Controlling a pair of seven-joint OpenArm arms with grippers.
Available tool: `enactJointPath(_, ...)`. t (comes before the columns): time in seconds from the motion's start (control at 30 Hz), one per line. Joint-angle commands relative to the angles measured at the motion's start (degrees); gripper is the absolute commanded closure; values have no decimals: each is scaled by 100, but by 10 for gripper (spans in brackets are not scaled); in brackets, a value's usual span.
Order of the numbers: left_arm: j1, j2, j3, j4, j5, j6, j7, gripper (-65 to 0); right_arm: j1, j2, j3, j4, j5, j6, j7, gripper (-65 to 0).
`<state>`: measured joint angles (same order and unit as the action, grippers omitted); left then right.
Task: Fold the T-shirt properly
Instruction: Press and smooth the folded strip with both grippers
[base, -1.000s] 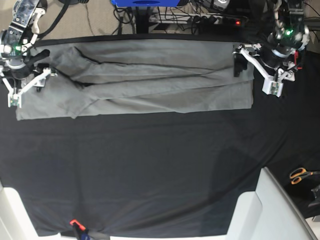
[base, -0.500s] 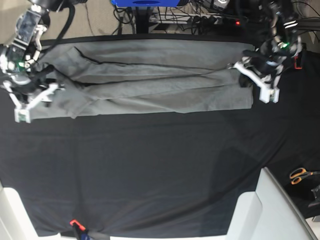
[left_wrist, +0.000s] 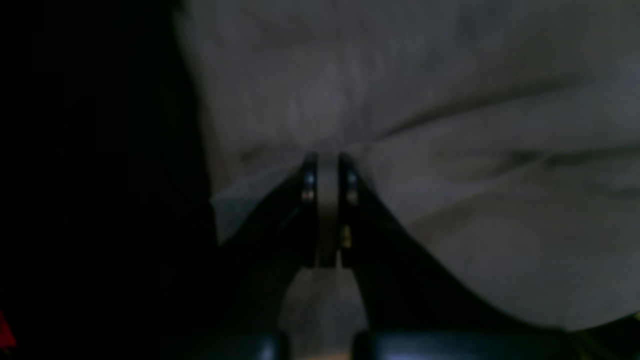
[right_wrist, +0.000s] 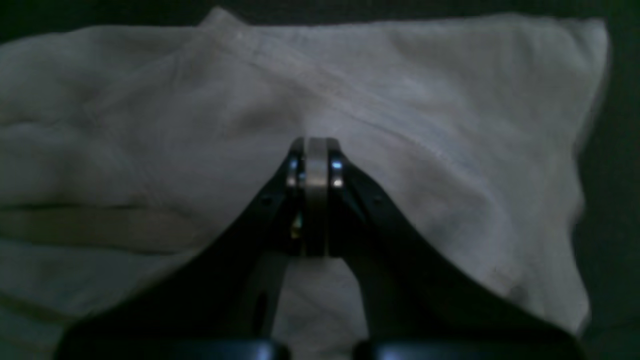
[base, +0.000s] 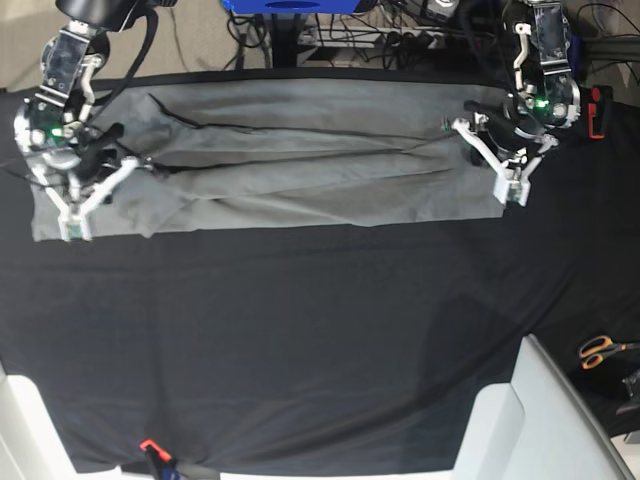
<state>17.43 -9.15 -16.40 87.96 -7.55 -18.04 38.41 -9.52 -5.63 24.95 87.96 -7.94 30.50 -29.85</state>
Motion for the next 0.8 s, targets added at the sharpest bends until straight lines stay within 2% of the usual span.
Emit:
enactJointPath(0.0,-51,-136,27,-10,-40,15,-233,0,-20,-4,-178,210,78,22,123,-5)
enactJointPath(0.1,-86,-259,159,-300,-40,33,-391,0,-116,-4,-627,307,69,-4,123,-5)
enactJointPath(0.3,-86,-391,177,-379,-40,24,-400,0,-107,5,-1146,78,69,-496,132,-5)
enactJointPath(0.47,-77,-435,141,-379,-40,15,-400,0,-37,13,-1181,-344,69,-514,149,-5)
enactJointPath(0.53,-60,-558,177,-388,-67,15,-400,0,-55,13,-1198,-431,69,-514,149,-5)
enactJointPath(0.77,-95,-698,177,-396,-40,15,-400,0,-398,5,-1207,-229,69,-514,114,-5)
